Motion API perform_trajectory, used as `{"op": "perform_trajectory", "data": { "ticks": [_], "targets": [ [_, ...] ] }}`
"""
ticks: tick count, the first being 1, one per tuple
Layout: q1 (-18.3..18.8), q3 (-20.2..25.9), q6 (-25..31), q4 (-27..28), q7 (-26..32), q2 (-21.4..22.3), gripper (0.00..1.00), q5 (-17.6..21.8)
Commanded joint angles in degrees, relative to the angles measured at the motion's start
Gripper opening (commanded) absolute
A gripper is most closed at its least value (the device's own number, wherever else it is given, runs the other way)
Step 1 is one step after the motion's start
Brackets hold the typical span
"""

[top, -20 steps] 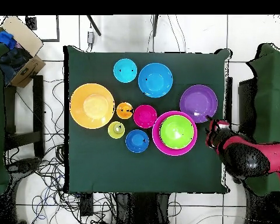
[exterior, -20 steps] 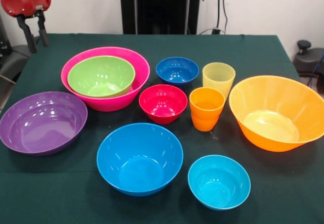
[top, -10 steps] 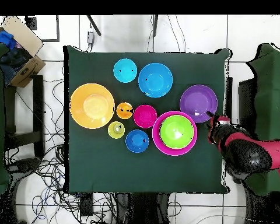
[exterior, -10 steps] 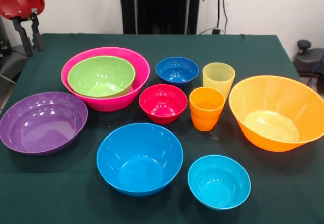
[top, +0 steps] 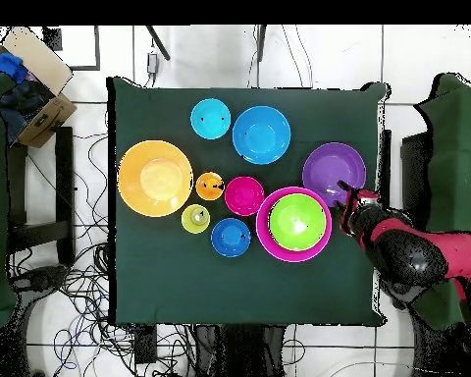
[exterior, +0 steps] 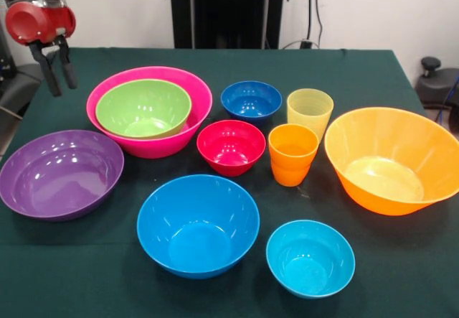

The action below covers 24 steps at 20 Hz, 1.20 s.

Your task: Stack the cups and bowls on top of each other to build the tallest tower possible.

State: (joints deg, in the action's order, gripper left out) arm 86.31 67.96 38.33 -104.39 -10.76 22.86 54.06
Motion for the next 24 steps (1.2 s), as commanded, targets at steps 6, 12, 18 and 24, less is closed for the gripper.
{"op": "perform_trajectory", "data": {
  "ticks": [6,12,18,24],
  "targets": [
    [-0.8,-4.9,-2.3,7.0,20.7,-11.7,1.00,5.5],
    [0.2,-2.1,1.0,9.6,30.9,-13.5,1.00,3.3],
    [0.3,-1.5,2.1,11.8,37.1,-15.1,1.00,1.3],
    [0.6,-2.1,1.7,12.6,40.9,-16.3,1.00,-0.2]
  ]
}}
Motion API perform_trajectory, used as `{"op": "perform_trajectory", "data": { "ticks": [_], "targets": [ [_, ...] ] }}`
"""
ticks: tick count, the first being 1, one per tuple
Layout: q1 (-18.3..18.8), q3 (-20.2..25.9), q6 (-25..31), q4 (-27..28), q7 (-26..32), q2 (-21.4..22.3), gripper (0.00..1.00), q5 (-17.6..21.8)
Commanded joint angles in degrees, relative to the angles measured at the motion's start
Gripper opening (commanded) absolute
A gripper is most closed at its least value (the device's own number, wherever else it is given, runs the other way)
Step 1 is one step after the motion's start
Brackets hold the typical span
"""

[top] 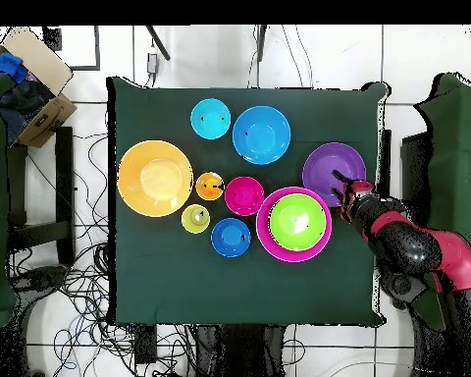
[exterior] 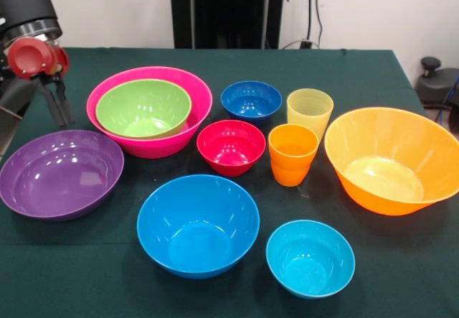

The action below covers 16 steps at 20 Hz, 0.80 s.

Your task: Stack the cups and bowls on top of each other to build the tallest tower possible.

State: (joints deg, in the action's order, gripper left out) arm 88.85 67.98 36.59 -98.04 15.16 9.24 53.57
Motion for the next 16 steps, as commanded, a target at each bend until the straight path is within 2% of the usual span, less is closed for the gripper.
{"op": "perform_trajectory", "data": {
  "ticks": [1,8,12,16],
  "targets": [
    [-2.1,-2.2,3.2,6.0,14.8,-2.4,1.00,0.2],
    [-2.0,-2.8,1.5,6.0,16.1,-3.4,1.00,0.0],
    [-1.5,-3.4,-0.6,6.9,18.0,-6.8,1.00,1.2],
    [-0.7,-4.1,-4.5,8.6,20.0,-12.5,1.00,3.2]
  ]
}}
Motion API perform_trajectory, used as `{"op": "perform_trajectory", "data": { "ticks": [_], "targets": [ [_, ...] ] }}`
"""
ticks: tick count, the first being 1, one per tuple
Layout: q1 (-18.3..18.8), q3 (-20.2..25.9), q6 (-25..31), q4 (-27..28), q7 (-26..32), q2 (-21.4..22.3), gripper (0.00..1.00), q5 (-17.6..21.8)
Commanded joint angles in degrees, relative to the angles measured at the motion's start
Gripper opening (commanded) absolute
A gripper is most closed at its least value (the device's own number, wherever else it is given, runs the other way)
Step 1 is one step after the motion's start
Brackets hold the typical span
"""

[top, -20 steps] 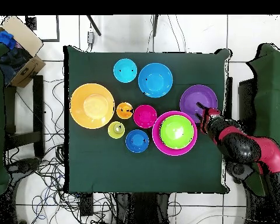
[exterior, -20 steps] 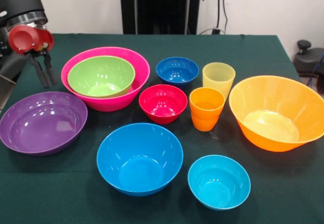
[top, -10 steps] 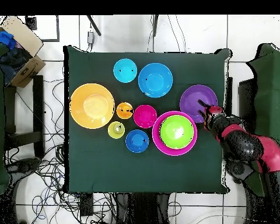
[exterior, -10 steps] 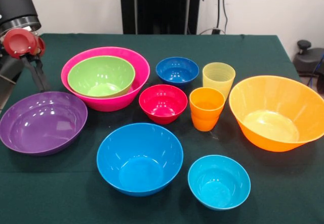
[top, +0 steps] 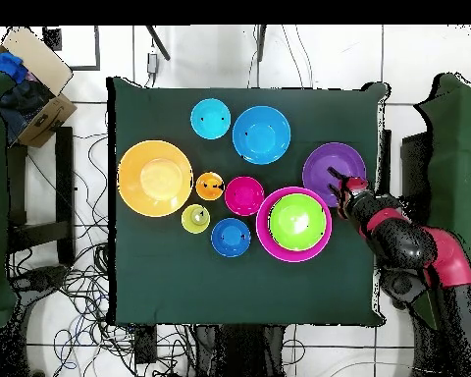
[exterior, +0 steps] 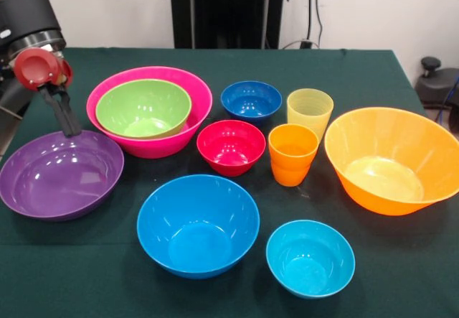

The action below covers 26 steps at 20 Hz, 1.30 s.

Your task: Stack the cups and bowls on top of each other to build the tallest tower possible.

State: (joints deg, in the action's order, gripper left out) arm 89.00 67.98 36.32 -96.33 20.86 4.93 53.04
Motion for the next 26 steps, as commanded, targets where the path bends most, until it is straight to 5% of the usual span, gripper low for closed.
{"op": "perform_trajectory", "data": {
  "ticks": [1,7,19,23,26],
  "targets": [
    [-0.6,-4.2,-4.9,7.4,14.9,-9.5,1.00,4.1],
    [0.3,-4.3,-6.5,9.1,17.6,-13.9,1.00,5.0],
    [-1.0,-2.8,-2.4,10.9,21.1,-11.4,1.00,2.3],
    [-3.1,-3.8,0.6,12.1,18.7,-6.8,1.00,1.4],
    [-6.9,-6.1,0.9,12.6,15.9,1.3,1.00,5.6]
  ]
}}
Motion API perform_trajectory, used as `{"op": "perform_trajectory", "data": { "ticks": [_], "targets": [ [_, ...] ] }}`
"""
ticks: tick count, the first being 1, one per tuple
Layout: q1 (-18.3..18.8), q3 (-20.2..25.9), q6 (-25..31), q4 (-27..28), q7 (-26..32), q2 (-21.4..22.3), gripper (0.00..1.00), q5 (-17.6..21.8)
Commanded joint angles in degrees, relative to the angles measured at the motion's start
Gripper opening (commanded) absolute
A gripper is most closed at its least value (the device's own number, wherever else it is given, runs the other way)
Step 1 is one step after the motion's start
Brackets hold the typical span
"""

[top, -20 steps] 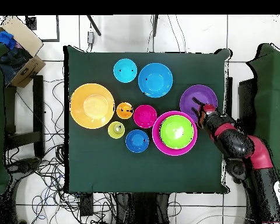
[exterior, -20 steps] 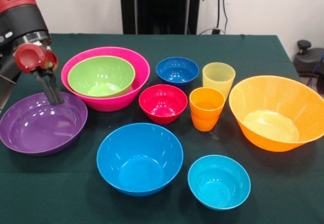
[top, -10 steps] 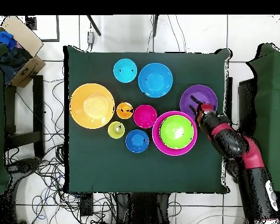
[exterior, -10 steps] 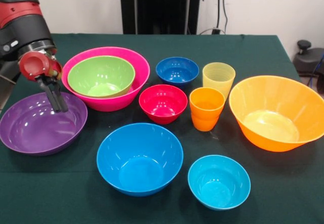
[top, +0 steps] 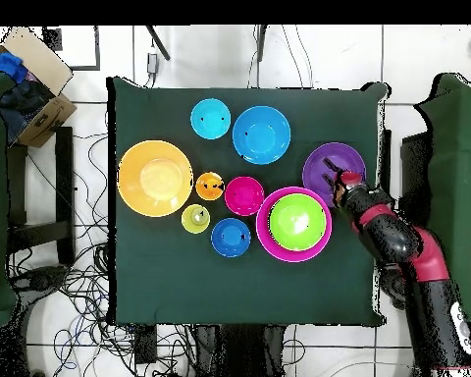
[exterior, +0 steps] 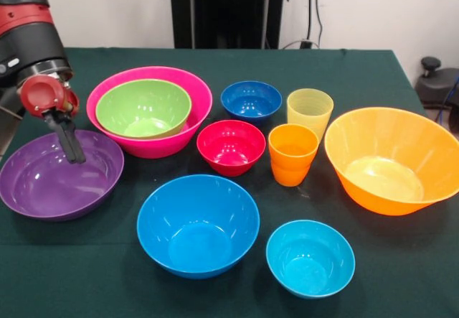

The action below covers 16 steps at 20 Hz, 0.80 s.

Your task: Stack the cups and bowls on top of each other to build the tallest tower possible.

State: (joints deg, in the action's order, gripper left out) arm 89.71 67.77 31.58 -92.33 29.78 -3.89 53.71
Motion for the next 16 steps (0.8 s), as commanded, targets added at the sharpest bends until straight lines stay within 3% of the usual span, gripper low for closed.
{"op": "perform_trajectory", "data": {
  "ticks": [1,4,8,11,16],
  "targets": [
    [-9.4,-7.4,6.6,8.4,2.9,13.4,1.00,5.4],
    [-15.9,-13.1,12.1,7.9,-10.0,22.9,1.00,3.8],
    [-24.9,-22.0,22.4,7.8,-26.0,32.0,1.00,-2.7],
    [-30.0,-27.1,25.1,6.4,-34.5,34.7,1.00,-6.6],
    [-37.8,-34.9,22.0,4.5,-45.8,36.4,1.00,-5.2]
  ]
}}
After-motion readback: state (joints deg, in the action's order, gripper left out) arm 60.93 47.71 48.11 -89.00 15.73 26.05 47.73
